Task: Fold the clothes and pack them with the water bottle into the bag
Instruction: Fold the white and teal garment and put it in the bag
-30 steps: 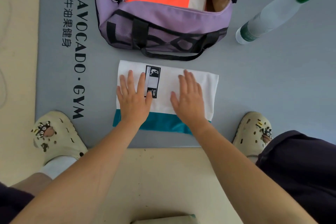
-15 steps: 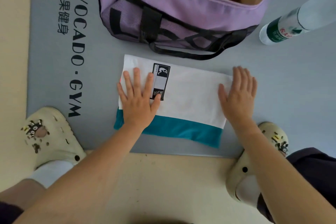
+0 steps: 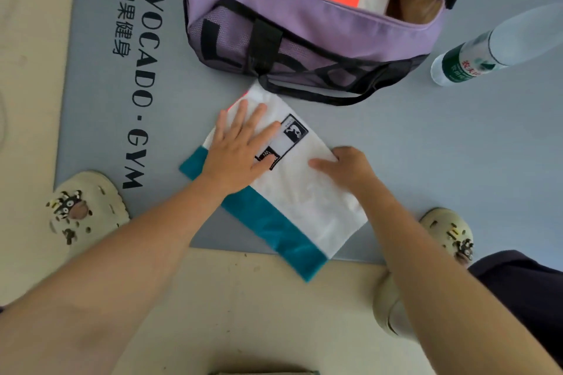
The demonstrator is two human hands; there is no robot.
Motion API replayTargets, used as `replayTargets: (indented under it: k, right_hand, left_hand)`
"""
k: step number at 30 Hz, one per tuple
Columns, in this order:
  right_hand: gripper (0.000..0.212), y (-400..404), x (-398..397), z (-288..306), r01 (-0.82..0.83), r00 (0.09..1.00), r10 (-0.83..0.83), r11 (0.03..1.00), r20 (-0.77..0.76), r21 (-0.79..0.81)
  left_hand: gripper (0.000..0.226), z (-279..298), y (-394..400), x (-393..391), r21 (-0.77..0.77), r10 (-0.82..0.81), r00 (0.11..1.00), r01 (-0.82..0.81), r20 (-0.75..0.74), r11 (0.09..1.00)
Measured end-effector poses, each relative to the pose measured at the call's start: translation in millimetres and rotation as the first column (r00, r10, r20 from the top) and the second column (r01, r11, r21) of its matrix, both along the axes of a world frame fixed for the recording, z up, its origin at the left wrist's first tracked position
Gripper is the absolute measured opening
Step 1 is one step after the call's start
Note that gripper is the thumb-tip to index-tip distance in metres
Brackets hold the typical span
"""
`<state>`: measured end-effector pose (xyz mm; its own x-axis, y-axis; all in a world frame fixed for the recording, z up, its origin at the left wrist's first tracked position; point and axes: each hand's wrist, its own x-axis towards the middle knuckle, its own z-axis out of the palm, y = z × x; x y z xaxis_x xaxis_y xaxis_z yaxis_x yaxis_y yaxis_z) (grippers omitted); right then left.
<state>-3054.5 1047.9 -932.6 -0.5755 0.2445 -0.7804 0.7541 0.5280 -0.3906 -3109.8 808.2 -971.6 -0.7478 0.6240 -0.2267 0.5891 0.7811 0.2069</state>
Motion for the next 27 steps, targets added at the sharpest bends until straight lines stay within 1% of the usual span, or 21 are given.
replayTargets:
  k: [2,4,5,6,7,8,9,10,11,12,13,14,15,16,17,19,21,23,27]
  right_hand:
    - [0.028,-6.2,28.4,-2.4,0.053,0.996,-0.051,0.998,0.066,-0.018]
    - [0.038,-13.1,52.1,-2.6,0.046,0.984,-0.042,0.999,0.174,-0.023]
    - [0.040,-15.0,61.7,-1.6,0.041,0.971,-0.033,0.999,0.236,-0.030]
    - [0.043,-15.6,69.2,0.2,0.026,0.959,-0.016,0.999,0.284,-0.031]
    - [0.046,-14.8,74.1,3.2,-0.010,0.951,0.014,1.000,0.309,-0.016]
    - [0.050,-12.5,76.4,5.7,-0.060,0.950,0.051,0.998,0.308,0.021]
    - [0.053,-10.3,77.6,7.3,-0.105,0.956,0.081,0.992,0.282,0.072]
    - [0.055,-8.6,77.7,8.0,-0.126,0.970,0.094,0.983,0.225,0.133]
    - [0.053,-8.5,77.1,7.7,-0.096,0.988,0.071,0.977,0.137,0.189]
    - [0.048,-9.3,75.5,7.8,-0.017,1.000,0.011,0.976,0.029,0.218]
    - [0.044,-12.1,73.0,8.6,0.069,0.996,-0.055,0.973,-0.070,0.219]
    - [0.041,-16.3,70.4,10.3,0.119,0.987,-0.093,0.972,-0.133,0.201]
    - [0.039,-21.5,68.8,11.5,0.137,0.981,-0.108,0.975,-0.164,0.176]
    - [0.036,-26.3,68.3,11.1,0.135,0.979,-0.108,0.979,-0.171,0.155]
    - [0.033,-30.3,69.6,10.5,0.125,0.981,-0.102,0.982,-0.164,0.142]
    - [0.030,-33.6,74.8,9.3,0.130,0.983,-0.111,0.983,-0.143,0.132]
    - [0.030,-30.3,82.5,7.9,0.171,0.981,-0.158,0.978,-0.113,0.122]
    - [0.036,-24.6,91.9,7.5,0.221,0.974,-0.213,0.967,-0.078,0.124]
    - [0.048,-18.1,106.8,6.9,0.283,0.959,-0.281,0.950,-0.031,0.134]
  left_hand:
    - [0.063,9.1,10.1,-14.8,-0.035,-0.170,0.984,0.172,0.052,0.984]
    - [0.062,18.1,26.0,-15.1,-0.024,-0.311,0.947,0.314,0.079,0.949]
    - [0.061,22.7,33.1,-11.5,-0.023,-0.351,0.932,0.354,0.093,0.935]
    - [0.059,27.0,37.9,-6.5,-0.014,-0.354,0.929,0.357,0.108,0.934]
    - [0.055,31.1,40.0,0.3,0.013,-0.300,0.948,0.300,0.111,0.954]
    - [0.051,35.2,39.4,7.7,0.066,-0.168,0.981,0.162,0.099,0.985]
    - [0.049,39.3,36.3,16.5,0.142,0.041,0.996,-0.053,0.080,0.988]
    - [0.049,42.7,30.7,26.8,0.213,0.304,0.949,-0.314,0.078,0.925]
    - [0.050,45.7,22.7,39.6,0.249,0.565,0.817,-0.575,0.116,0.780]
    - [0.049,47.1,14.7,54.0,0.243,0.762,0.617,-0.784,0.197,0.572]
    - [0.047,48.5,7.9,68.7,0.189,0.871,0.392,-0.918,0.297,0.349]
    - [0.046,49.3,3.5,83.0,0.102,0.902,0.186,-0.982,0.389,0.158]
    - [0.047,49.8,1.5,95.5,0.017,0.891,0.045,-0.999,0.453,0.042]
    - [0.048,49.0,1.1,105.1,-0.035,0.869,-0.029,-0.999,0.493,-0.014]
    - [0.049,48.5,1.8,111.6,-0.064,0.849,-0.070,-0.997,0.525,-0.043]
    - [0.044,48.3,4.9,115.1,-0.093,0.804,-0.117,-0.993,0.583,-0.077]
    - [0.037,46.5,7.9,112.1,-0.115,0.780,-0.127,-0.991,0.613,-0.071]
    - [0.033,43.4,9.4,110.3,-0.147,0.786,-0.099,-0.989,0.611,-0.010]
    - [0.039,46.6,18.7,111.9,-0.225,0.834,0.007,-0.962,0.551,0.156]
